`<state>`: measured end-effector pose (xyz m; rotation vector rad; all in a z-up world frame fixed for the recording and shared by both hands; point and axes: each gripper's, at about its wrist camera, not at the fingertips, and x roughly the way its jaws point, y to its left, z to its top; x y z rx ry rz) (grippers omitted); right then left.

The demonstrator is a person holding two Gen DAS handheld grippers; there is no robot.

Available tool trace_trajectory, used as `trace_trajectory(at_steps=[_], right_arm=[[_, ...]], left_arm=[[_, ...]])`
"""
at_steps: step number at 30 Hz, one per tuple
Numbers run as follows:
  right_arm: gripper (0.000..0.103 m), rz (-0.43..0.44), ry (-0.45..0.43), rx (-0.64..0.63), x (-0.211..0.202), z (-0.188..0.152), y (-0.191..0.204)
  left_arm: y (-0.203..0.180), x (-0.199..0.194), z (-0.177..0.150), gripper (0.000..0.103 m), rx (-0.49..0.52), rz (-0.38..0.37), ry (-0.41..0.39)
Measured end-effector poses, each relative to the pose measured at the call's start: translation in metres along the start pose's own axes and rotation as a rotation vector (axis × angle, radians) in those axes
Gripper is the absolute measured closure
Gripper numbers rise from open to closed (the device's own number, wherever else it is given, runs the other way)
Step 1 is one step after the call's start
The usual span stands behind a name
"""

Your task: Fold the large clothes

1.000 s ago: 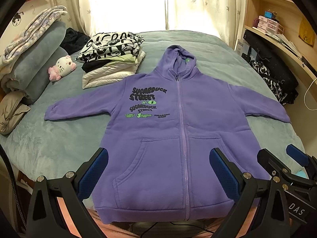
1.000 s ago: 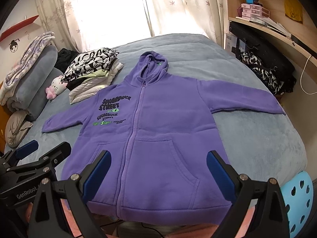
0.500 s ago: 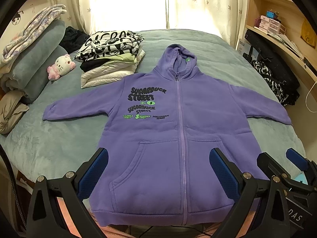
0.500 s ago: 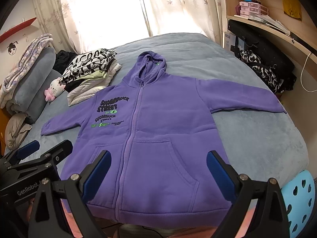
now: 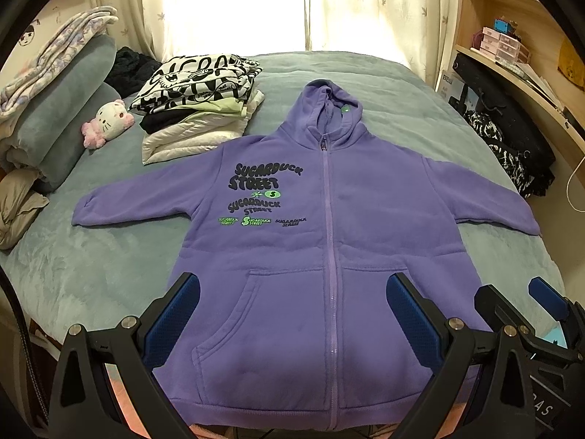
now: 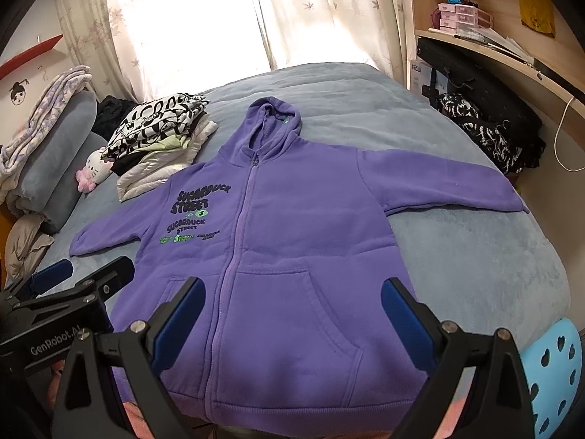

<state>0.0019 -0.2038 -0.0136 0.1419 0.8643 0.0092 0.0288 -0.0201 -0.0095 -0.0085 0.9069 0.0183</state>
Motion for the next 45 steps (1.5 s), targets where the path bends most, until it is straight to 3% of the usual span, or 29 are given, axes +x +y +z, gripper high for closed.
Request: trace_trajectory(at_steps=[6,13,17,22,28,32,38,42,45], right_arm=[[0.005,-0.002,-0.02,-0.017,0.004,0.007,-0.004],[0.006,0.013,-0.083,-0.043,0.002,0.018,-0.013],[0.006,0.02,-0.066,-0.051,0.005,0.028,-0.025],[0.006,-0.039,-0.033,-0.034,0.012,0.046,-0.05],[0.006,-0.136,-0.054,0.062,0.018,0.069,-0.106],[0.006,-0.294,-0.068,0.123,0.025,0.087,-0.156],[0.006,-0.347,-0.108,0.223,0.038,0.108,-0.235],[0.006,-0.326,-0.041,0.338,0.066,0.113,-0.295],[0.006,-0.314,0.047,0.435,0.093,0.105,-0.336]], left_arm=[[-0.006,0.004,0.006,0.003,0.008,-0.007,-0.004],[-0.02,0.002,0.021,0.003,0.028,-0.031,-0.062],[-0.034,0.003,0.035,0.003,0.051,-0.064,-0.084],[-0.051,0.011,0.058,0.003,0.071,-0.059,-0.119],[-0.067,0.043,0.092,0.003,0.045,-0.11,-0.102],[-0.083,0.07,0.109,0.003,0.05,-0.149,-0.07],[-0.109,0.098,0.123,0.003,0.049,-0.191,-0.133],[-0.131,0.129,0.136,0.003,0.039,-0.182,-0.084],[-0.149,0.155,0.143,0.003,0.048,-0.129,-0.054]])
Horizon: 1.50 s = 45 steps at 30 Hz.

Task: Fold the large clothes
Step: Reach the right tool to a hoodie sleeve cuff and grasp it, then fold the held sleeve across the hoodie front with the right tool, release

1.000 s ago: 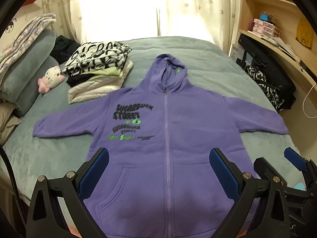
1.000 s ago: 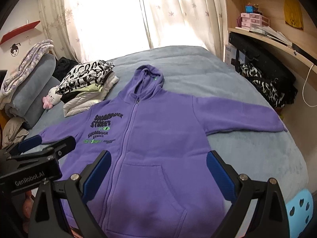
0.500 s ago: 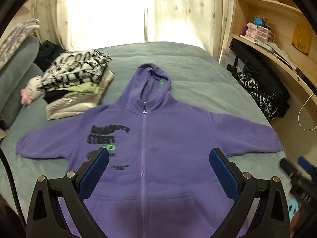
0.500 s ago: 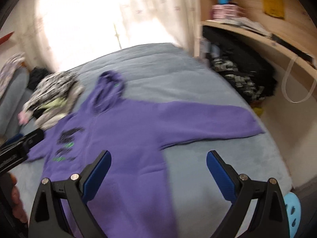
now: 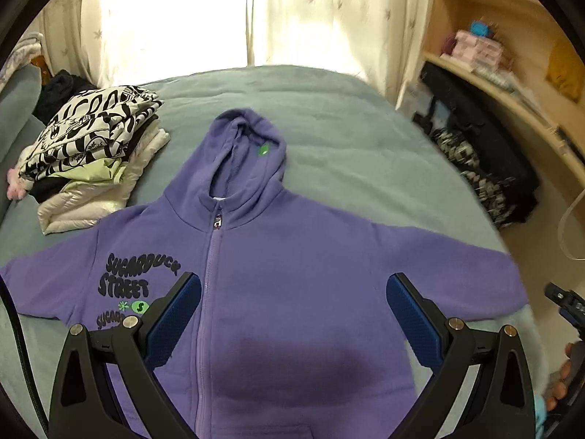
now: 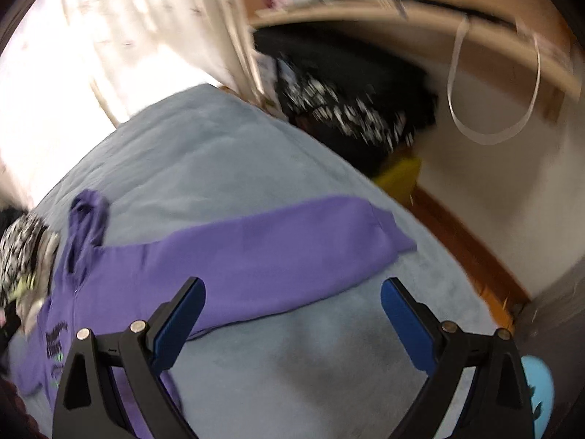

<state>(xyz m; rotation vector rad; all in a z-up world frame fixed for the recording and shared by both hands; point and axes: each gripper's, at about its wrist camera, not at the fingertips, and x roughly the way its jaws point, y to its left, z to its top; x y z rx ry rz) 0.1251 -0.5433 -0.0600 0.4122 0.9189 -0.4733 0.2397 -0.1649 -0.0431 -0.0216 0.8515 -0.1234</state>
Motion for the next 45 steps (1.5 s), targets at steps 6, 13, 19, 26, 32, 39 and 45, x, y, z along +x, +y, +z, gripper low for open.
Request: trace_trajectory(at_steps=[6,13,19,26,32,39,45], right_arm=[[0.026,0.129,0.154,0.243,0.072,-0.003,-0.058],[0.027,0.227,0.181,0.395,0.119,-0.017,-0.085],[0.036,0.251,0.114,0.41,0.132,-0.006,-0.079],[0.091,0.279,-0.012,0.342,0.108,0.013,-0.053],[0.092,0.463,-0.167,0.019,0.013,0.021,0.068],[0.089,0.565,-0.137,-0.411,-0.034,-0.052,0.231],[0.06,0.403,0.1,-0.64,0.036,-0.157,0.308]], left_arm=[[-0.031,0.045,-0.003,0.003,0.042,0.046,-0.023],[-0.065,0.087,-0.018,0.003,0.072,0.015,0.044],[-0.078,0.105,-0.03,0.003,0.09,0.013,0.082],[-0.06,0.09,-0.031,0.003,0.054,-0.025,0.045],[-0.01,0.056,-0.033,0.003,0.009,-0.021,0.021],[0.095,0.015,-0.053,0.003,-0.179,0.045,0.003],[0.161,-0.007,-0.083,0.003,-0.243,0.02,-0.094]])
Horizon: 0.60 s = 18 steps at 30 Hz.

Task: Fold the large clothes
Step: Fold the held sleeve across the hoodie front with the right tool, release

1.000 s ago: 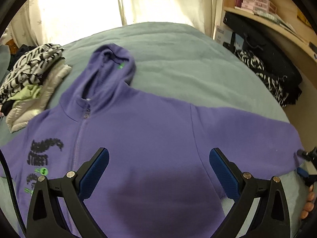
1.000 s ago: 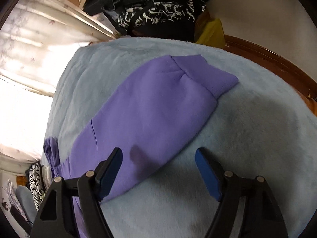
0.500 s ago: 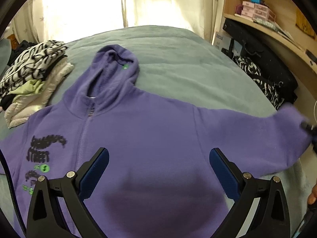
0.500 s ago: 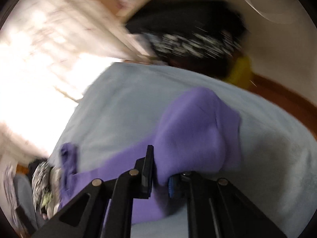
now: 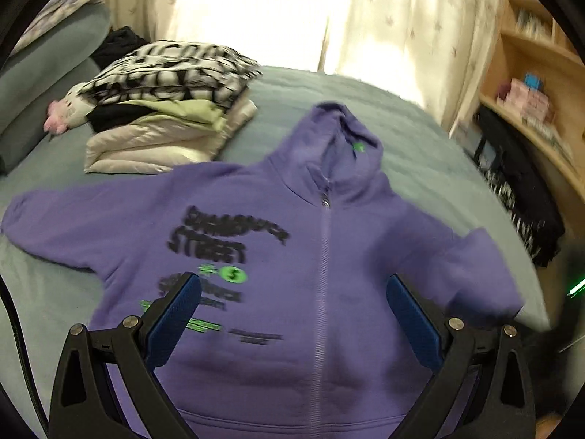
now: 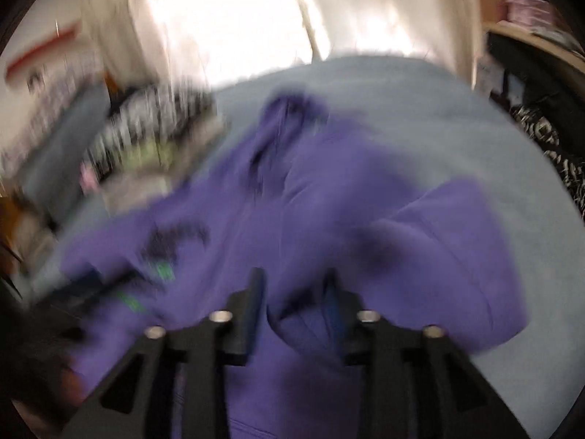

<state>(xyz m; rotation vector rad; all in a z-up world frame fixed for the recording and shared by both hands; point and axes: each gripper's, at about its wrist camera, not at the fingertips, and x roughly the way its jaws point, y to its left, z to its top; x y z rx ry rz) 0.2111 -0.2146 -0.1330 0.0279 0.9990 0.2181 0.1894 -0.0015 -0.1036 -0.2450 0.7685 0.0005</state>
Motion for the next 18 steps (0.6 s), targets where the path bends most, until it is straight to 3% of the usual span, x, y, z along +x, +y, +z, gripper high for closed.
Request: trace_trajectory(at_steps=[3,6,12,18], right_arm=[[0.059,-0.018,0.091,-0.066,0.021,-0.025,0.023],[0.039,0.011,0.051,-0.091,0.001,-0.036,0.033],[0.036,0.039,-0.069,0.003,-0.041,-0.043,0.041],[0.034,0.035,-0.264,0.156,-0.065,-0.063,0.028]], left_arm=[[0.027,-0.002,-0.005,0.003,-0.085,-0.043,0.0],[0.041,0.005,-0.007,0.003,-0.113,-0.058,0.042],[0.034,0.02,-0.015,0.003,-0.032,-0.121,0.139],[0.023,0.038,-0.03,0.003,-0.056,-0.259,0.262]])
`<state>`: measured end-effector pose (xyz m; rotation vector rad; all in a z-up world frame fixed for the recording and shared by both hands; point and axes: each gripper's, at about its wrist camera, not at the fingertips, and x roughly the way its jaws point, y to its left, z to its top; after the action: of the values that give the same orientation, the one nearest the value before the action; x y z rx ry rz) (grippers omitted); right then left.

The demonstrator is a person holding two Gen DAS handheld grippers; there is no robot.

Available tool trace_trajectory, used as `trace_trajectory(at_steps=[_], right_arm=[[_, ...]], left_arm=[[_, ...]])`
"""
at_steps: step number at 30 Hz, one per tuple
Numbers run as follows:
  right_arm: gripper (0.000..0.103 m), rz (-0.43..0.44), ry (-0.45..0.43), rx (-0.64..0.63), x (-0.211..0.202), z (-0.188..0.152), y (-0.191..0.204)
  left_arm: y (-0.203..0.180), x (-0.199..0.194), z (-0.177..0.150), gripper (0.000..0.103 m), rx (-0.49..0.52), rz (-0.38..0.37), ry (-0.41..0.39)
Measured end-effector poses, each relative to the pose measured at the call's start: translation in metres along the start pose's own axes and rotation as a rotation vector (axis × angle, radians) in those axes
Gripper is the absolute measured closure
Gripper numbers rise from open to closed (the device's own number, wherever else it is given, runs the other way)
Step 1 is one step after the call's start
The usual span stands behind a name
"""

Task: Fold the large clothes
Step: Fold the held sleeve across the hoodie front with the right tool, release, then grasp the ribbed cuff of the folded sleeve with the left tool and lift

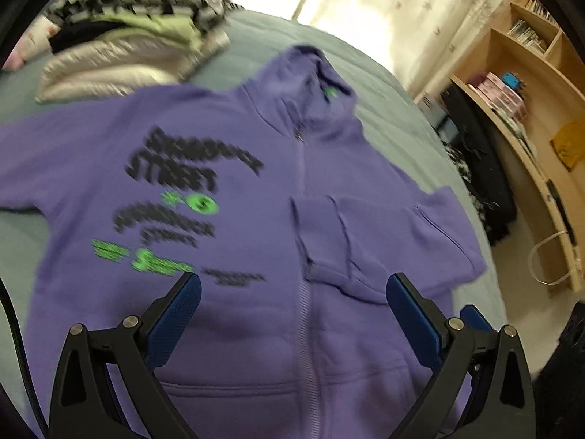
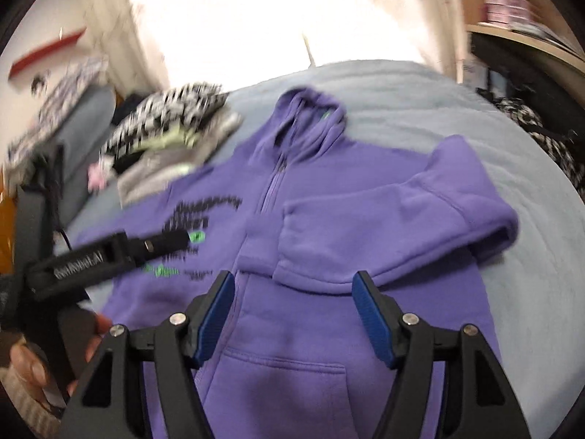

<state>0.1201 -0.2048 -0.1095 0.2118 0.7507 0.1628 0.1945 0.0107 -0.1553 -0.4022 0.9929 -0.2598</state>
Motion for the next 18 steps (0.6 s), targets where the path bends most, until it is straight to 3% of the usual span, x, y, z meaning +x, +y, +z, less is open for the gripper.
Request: trace_trajectory(at_steps=[2,5,13,18], right_arm=[[0.027,-0.01,-0.014,0.031,0.0,-0.004,-0.008],[0.027,-0.017,0.039,0.06,0.005,-0.006,-0.02],[0.027,-0.031,0.046,0.059,0.008,-0.012,-0.032],[0.027,-0.007,0.096,0.085,0.019,-0.02,-0.04]], left_arm=[[0.0,0.006,-0.002,0.003,-0.029,-0.048,0.03],[0.002,0.018,-0.004,0.003,-0.08,-0.095,0.059],[-0.005,0.064,-0.007,0.003,-0.203,-0.27,0.156],[-0.019,0.089,-0.004,0.003,-0.226,-0.277,0.173]])
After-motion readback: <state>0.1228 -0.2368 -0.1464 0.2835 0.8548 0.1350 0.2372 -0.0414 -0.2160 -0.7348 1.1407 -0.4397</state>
